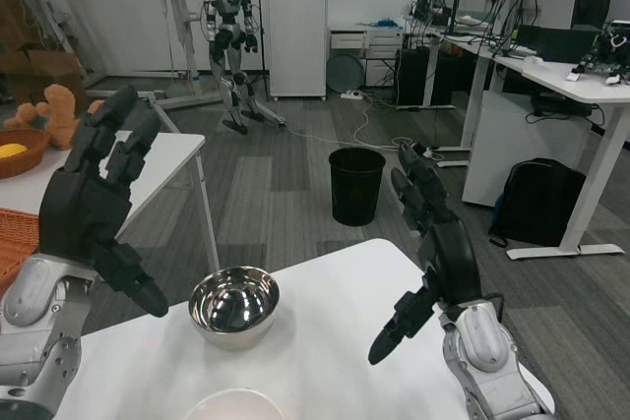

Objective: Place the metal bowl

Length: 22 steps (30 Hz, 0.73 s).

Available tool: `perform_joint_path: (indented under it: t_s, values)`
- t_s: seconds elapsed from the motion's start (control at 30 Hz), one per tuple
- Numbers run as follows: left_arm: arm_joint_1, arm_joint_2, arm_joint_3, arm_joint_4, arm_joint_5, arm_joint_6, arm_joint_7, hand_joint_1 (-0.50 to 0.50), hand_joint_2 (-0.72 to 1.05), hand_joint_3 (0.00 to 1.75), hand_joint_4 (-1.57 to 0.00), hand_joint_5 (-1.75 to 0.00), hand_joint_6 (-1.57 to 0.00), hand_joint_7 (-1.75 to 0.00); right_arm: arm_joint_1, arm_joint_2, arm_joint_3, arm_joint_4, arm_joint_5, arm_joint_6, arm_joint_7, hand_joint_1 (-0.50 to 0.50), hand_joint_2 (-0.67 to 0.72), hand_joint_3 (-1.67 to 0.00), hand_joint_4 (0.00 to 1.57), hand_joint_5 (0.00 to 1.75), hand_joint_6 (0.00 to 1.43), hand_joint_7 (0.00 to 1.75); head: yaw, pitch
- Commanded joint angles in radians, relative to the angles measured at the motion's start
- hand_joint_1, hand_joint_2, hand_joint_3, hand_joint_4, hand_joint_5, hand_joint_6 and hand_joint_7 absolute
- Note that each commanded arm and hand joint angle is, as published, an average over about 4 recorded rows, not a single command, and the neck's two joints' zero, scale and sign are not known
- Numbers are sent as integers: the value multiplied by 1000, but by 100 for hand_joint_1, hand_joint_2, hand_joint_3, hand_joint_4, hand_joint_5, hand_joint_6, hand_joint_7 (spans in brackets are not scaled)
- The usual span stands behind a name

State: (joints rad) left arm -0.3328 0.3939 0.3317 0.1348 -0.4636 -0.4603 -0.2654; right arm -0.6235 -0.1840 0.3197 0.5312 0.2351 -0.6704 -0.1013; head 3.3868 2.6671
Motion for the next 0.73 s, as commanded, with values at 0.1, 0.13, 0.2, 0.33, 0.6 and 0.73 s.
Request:
perform_joint_path:
  t_s: [0.1,0.13,0.2,0.33,0.6,0.73]
  values:
    - [42,10,21,-42,2,25,-5,-50,-72,0,0,-31,0,-35,-3,-5,-3,-10,6,-29,-23,-42,66,0,0,0,0,3,15,-11]
    - [43,8,23,-49,3,25,-5,-50,-72,0,0,-31,0,-35,-5,-5,-2,-10,6,-29,-23,-42,66,0,0,0,0,5,17,-11]
    - [42,7,26,-57,5,25,-5,-50,-72,0,0,-31,0,-35,-7,-5,-2,-10,6,-31,-23,-42,66,0,0,0,0,3,13,-11]
    - [38,8,35,-68,13,25,-4,-50,-72,2,0,-31,0,-35,-8,-5,-2,-10,6,-35,-26,-42,66,0,0,0,0,3,6,-20]
    - [35,1,33,-67,25,28,-2,-50,-72,0,0,-31,0,-35,-5,-7,-2,-10,12,-48,-31,-42,66,0,0,0,0,0,-2,-3]
    - [35,-3,39,-67,40,29,-2,-50,-72,0,0,-31,0,-35,-1,-9,-2,-10,13,-51,-33,-42,66,0,0,0,0,0,-2,-4]
